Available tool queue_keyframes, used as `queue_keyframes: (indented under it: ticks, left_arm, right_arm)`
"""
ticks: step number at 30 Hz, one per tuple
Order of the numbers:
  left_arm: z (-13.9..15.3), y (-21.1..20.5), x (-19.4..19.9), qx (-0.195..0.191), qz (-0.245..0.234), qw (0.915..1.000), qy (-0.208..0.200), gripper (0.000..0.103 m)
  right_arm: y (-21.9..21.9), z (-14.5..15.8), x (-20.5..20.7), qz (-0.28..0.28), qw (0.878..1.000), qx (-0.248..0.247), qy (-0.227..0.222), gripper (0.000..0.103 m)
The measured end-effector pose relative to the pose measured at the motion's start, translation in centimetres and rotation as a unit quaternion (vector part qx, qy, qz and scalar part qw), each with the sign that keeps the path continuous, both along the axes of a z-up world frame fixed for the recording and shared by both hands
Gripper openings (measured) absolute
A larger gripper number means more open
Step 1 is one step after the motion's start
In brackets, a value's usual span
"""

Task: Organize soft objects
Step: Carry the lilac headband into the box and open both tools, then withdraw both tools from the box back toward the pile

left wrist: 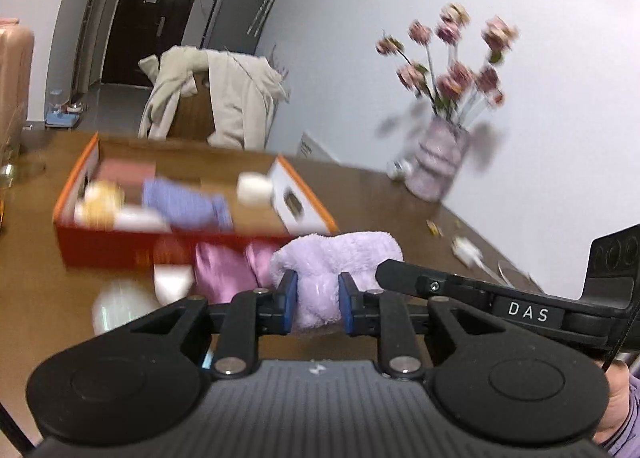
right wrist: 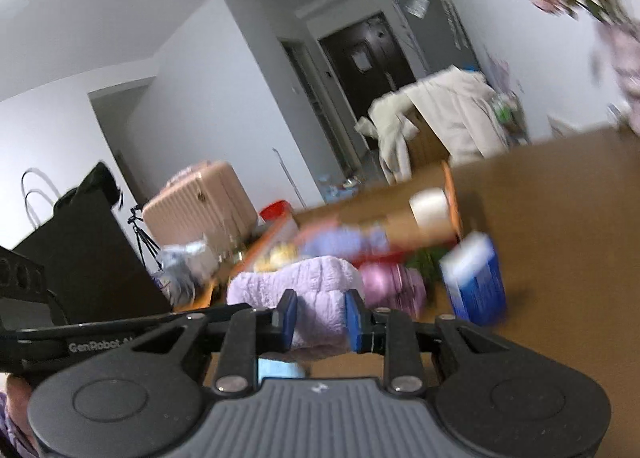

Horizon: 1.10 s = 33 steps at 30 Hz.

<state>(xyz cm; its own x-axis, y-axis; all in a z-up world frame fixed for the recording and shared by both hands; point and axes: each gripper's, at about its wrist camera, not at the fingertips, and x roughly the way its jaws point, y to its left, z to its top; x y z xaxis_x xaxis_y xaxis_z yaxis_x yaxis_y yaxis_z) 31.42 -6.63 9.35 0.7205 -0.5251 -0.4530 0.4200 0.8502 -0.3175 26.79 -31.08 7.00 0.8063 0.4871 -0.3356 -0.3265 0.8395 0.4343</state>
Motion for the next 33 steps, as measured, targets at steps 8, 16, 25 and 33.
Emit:
queue_keyframes:
  ticks: [8, 16, 25, 33]
  left_arm:
    - [-1.2, 0.2, 14.9, 0.042, 0.027, 0.9960, 0.075, 0.022]
    - [-5.4, 1.2, 18.2, 0.108, 0.040, 0.9895, 0.087, 0.030]
    - [-2.5, 2.6, 15.5, 0.116, 0.058, 0.9911, 0.029, 0.045]
    - [2.5, 4.2, 10.6, 0.119, 0.090, 0.9887, -0.020, 0.053]
  right_arm:
    - [4.4, 1.0, 15.8, -0.003, 0.995, -0.087, 0.051, 0.025]
    - [8.3, -4.3, 21.8, 0.016, 0.979, -0.147, 0.144, 0.026]
    - [8.6, -4.6, 21.7, 0.024, 0.978, -0.144, 0.151, 0.049]
    - [5.8, 2.2, 15.8, -0.014, 0.979, -0.196, 0.054, 0.062]
